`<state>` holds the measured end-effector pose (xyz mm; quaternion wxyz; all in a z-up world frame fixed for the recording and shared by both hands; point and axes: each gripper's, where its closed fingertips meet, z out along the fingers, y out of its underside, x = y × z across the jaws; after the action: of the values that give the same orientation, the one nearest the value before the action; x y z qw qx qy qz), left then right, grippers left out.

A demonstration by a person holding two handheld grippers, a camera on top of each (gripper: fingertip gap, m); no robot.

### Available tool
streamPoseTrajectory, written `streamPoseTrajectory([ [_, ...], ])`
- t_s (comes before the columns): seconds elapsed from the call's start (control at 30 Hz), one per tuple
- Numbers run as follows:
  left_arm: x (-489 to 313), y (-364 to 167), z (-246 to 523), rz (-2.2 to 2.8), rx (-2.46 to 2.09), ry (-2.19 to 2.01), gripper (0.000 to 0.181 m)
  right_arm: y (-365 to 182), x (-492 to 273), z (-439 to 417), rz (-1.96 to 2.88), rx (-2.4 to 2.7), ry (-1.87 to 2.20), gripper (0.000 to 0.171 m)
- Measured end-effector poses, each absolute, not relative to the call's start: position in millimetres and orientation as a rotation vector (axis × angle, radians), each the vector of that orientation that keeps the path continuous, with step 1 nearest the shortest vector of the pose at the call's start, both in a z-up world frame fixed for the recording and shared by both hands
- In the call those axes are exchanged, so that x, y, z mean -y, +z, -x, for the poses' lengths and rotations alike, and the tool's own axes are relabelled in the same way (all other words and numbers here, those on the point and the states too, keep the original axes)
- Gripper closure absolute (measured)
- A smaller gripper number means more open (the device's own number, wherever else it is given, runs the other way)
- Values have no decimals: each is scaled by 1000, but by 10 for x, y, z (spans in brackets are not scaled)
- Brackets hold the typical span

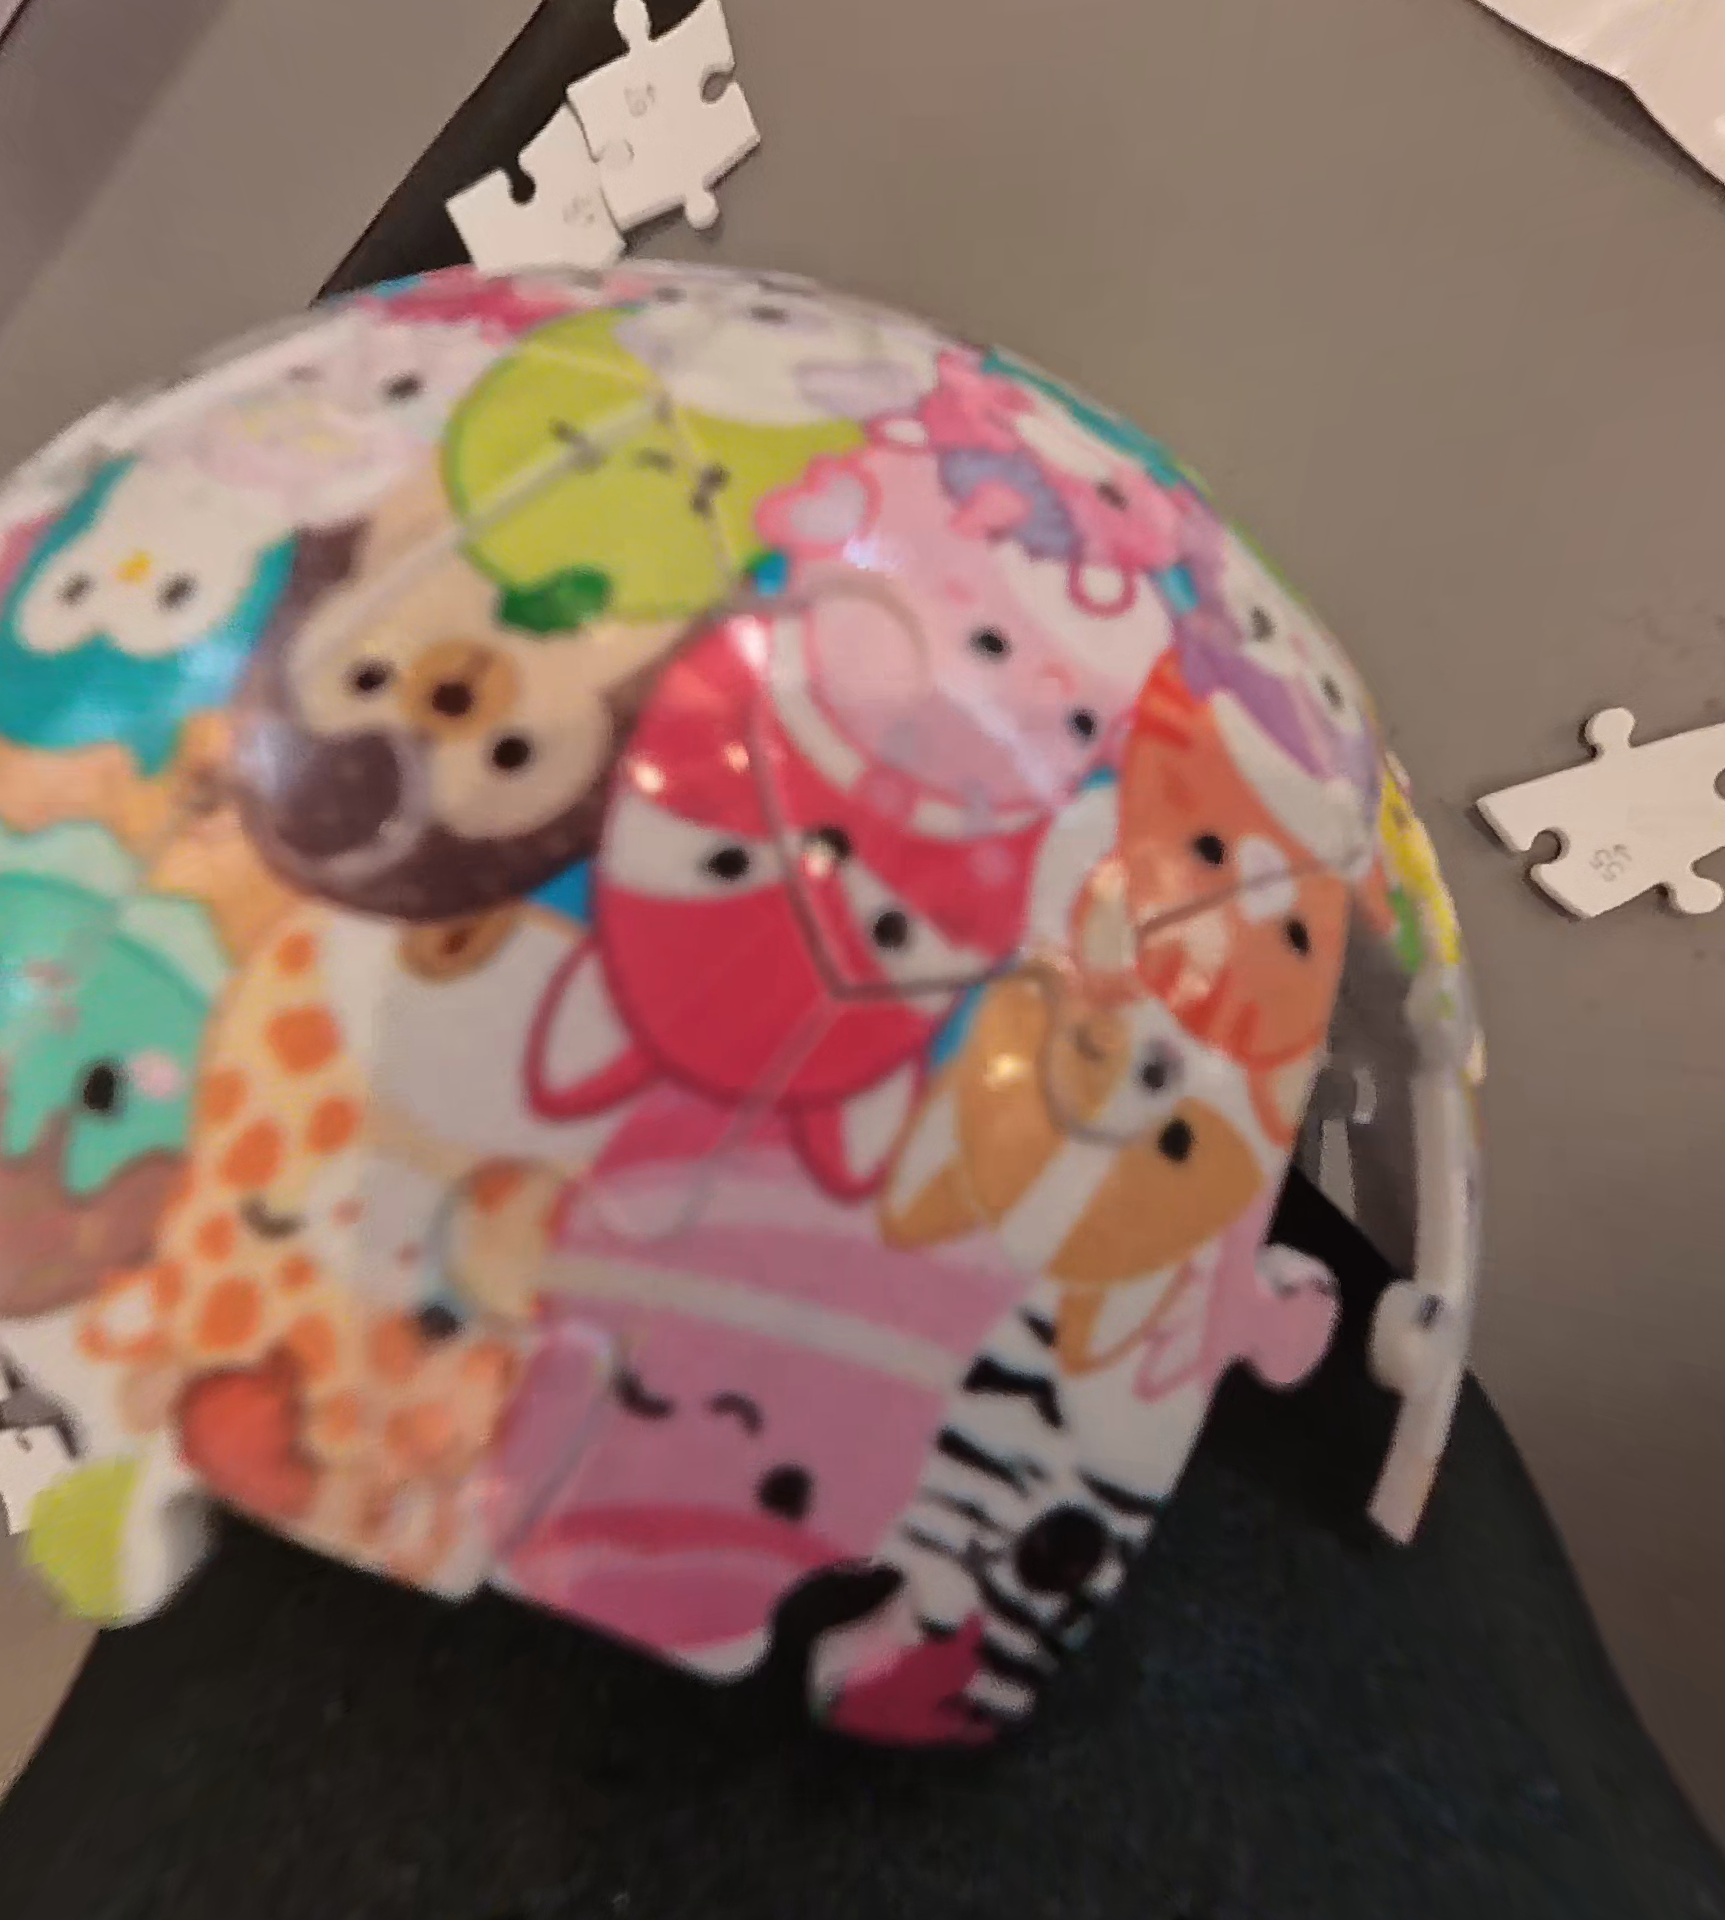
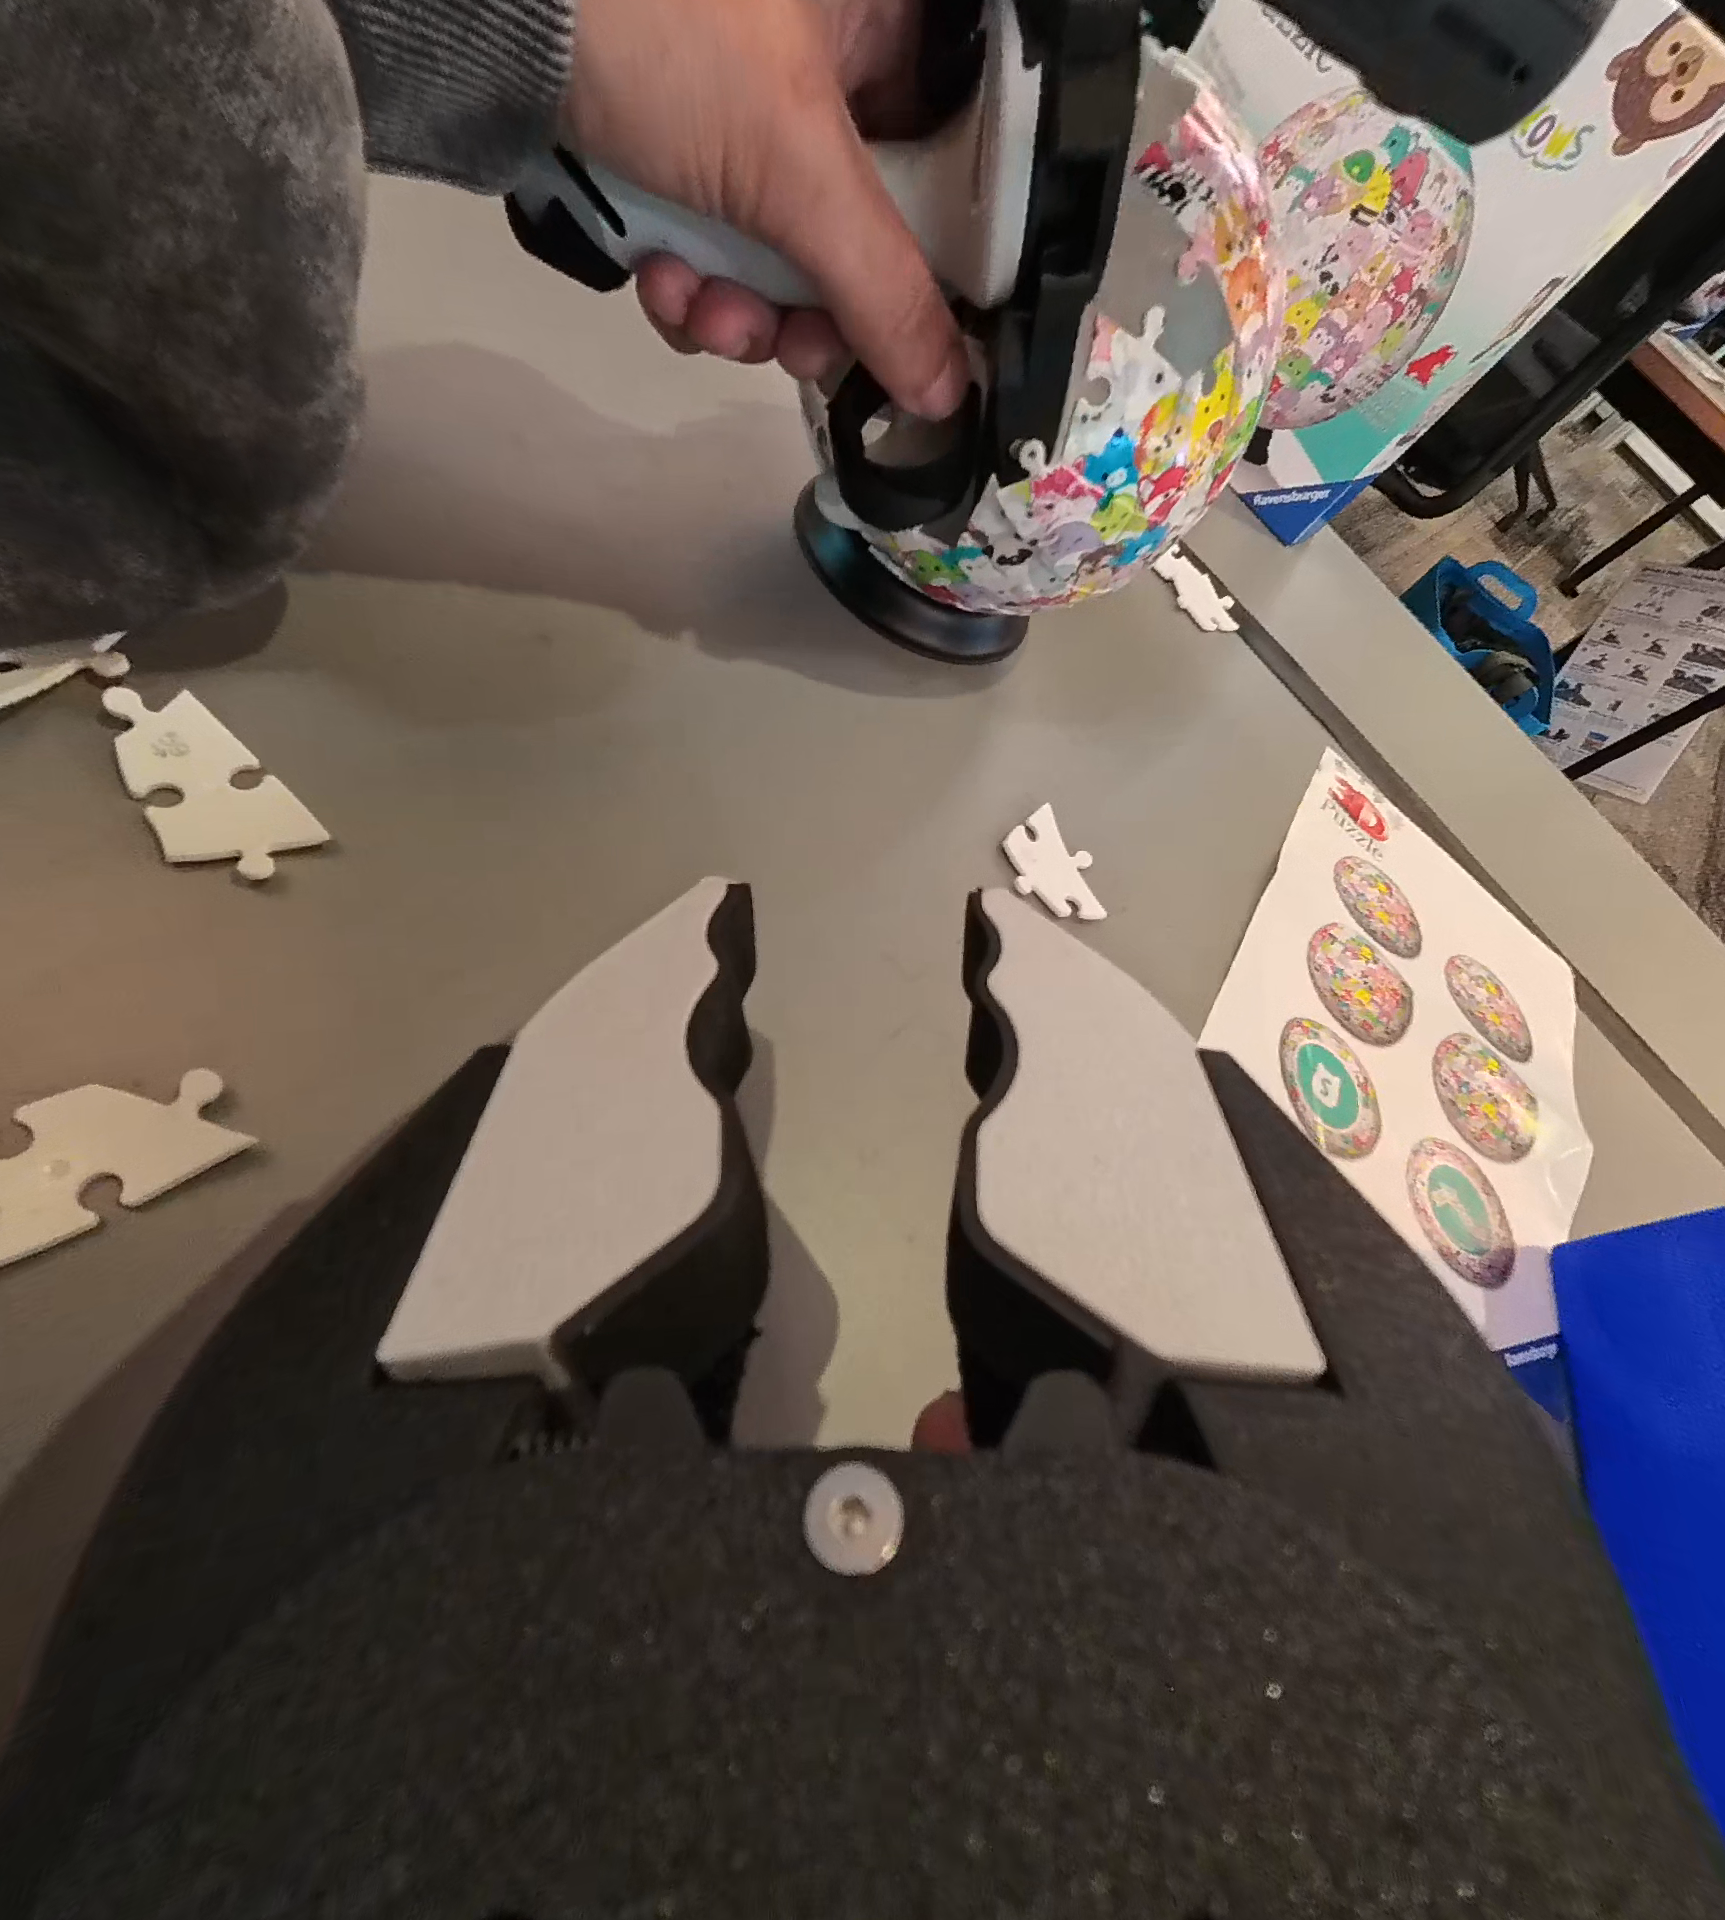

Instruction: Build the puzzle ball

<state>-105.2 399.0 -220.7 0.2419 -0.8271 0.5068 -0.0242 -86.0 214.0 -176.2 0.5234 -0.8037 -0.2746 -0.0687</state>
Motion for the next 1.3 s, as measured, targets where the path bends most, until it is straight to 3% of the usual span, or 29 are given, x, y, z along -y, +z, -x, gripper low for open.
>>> streamPoseTrajectory([
  [0.03,-3987,-2207,1053,2257,-1387,-65,119,-1759,-2140,860,1923,656,-163,133],
  [0.23,-3951,-2105,1099,2207,-1357,-79,158,-1737,-2145,847,1916,644,-161,133],
  [0.5,-3876,-1961,1276,2261,-1285,-89,138,-1713,-2147,869,1910,652,-178,133],
  [0.73,-3992,-2039,1333,2330,-1258,73,140,-1705,-2143,871,1905,658,-177,133],
  [0.87,-4026,-2084,1345,2362,-1276,139,101,-1686,-2140,848,1902,644,-164,133],
  [1.07,-3991,-2138,1360,2371,-1364,201,71,-1705,-2136,835,1909,646,-161,133],
  [1.3,-3969,-2156,1347,2394,-1444,196,65,-1732,-2139,825,1920,641,-151,133],
])
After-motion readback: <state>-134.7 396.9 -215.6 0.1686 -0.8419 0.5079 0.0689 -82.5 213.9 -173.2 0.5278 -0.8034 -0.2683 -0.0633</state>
